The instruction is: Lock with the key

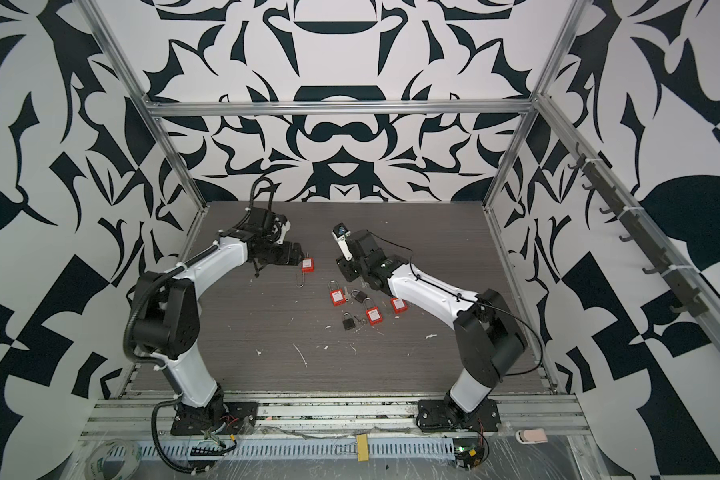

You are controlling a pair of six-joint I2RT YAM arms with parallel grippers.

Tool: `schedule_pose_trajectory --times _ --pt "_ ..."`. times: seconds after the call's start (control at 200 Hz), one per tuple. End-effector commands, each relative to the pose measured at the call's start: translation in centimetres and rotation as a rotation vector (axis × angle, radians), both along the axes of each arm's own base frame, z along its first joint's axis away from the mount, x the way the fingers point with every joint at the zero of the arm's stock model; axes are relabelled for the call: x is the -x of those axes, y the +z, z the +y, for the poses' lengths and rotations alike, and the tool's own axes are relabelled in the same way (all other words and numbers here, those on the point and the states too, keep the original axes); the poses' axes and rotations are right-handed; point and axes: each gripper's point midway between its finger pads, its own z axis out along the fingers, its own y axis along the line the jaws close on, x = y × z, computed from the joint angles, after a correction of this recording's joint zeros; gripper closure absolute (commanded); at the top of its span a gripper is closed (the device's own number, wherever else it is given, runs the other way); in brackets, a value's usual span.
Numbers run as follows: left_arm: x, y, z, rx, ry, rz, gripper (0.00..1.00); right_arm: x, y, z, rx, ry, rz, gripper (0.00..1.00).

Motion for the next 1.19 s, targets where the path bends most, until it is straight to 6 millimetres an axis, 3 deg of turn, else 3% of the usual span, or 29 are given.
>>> schedule_pose_trajectory --times 0.0,0.235,0.49,0.52,0.895,1.19 --pt "0.2 -1.5 -0.4 -0.061 0.068 0.082 0.12 0.8 1.1 -2.7 0.035 -0.082 -0.046 0.49" --pt "-0.9 -3.4 -1.3 -0.118 0.106 0.096 0.13 2.2 0.5 -4.9 0.054 -0.137 -0.046 0.47" --pt "-0.7 -5.9 -2.3 -0.178 0.088 0.130 0.14 2.1 0.3 -4.8 0.060 -0.131 -0.039 0.47" --pt "-0.8 -6.0 -2.3 -0.182 0.086 0.129 0.19 2.1 0.2 -4.8 0.062 -0.130 -0.037 0.47" --pt "-1.4 -7.2 -3.0 -0.249 0.031 0.136 0.29 2.4 -0.6 -5.1 0.061 -0.141 -0.018 0.47" --pt "-1.2 -7.9 -3.1 -0.264 -0.014 0.153 0.48 2.4 -1.1 -5.0 0.066 -0.137 -0.007 0.48"
